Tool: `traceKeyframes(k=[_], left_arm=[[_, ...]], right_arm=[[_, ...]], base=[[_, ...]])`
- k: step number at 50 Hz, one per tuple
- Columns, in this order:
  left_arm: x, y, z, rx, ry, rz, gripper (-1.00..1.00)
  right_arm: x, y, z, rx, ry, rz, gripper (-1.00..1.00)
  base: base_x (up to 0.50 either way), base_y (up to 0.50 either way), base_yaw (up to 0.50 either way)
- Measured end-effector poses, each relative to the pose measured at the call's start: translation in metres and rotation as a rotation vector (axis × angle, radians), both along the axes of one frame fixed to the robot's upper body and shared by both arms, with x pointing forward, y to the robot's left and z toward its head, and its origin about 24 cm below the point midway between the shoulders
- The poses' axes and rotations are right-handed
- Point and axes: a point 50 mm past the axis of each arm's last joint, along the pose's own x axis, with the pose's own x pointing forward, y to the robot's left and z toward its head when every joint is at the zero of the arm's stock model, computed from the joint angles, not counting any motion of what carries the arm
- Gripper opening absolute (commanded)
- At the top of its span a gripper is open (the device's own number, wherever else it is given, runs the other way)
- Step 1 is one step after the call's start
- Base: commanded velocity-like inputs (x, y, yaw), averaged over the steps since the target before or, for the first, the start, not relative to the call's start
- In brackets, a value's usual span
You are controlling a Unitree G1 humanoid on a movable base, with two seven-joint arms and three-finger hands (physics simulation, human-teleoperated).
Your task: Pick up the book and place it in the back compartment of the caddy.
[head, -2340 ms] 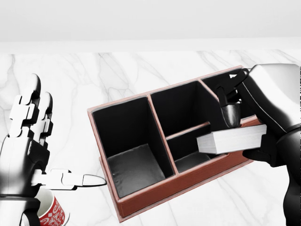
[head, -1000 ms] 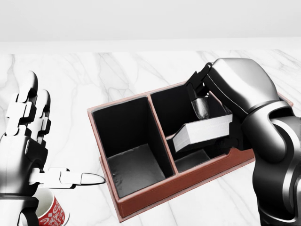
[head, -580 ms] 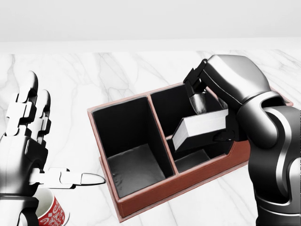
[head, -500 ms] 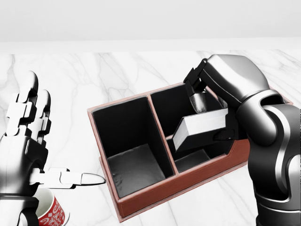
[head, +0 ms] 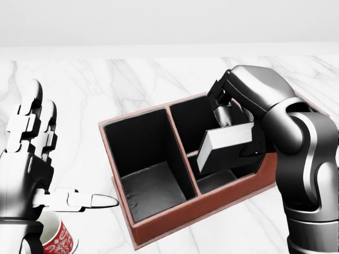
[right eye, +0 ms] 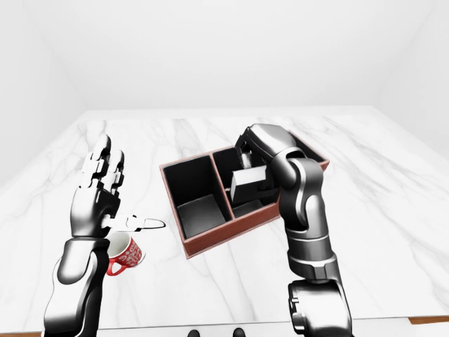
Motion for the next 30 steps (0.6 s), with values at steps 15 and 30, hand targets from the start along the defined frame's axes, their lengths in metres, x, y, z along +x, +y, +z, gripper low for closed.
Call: traceKeyframes(k=[15, 30], left_arm=[[0.0, 0.0, 0.0, 0.0, 0.001, 0.001, 1.0], [0.0, 0.0, -0.001, 0.0, 0.005, 0.001, 1.0]], right_arm=[[0.008, -0.001, -0.01, 0.005, 0.06, -0.004, -1.0], [0.014, -0.001, -0.02, 0.009, 0.111, -0.007, -1.0]], base=[[0.0, 0.0, 0.0], [0.0, 0.0, 0.0]])
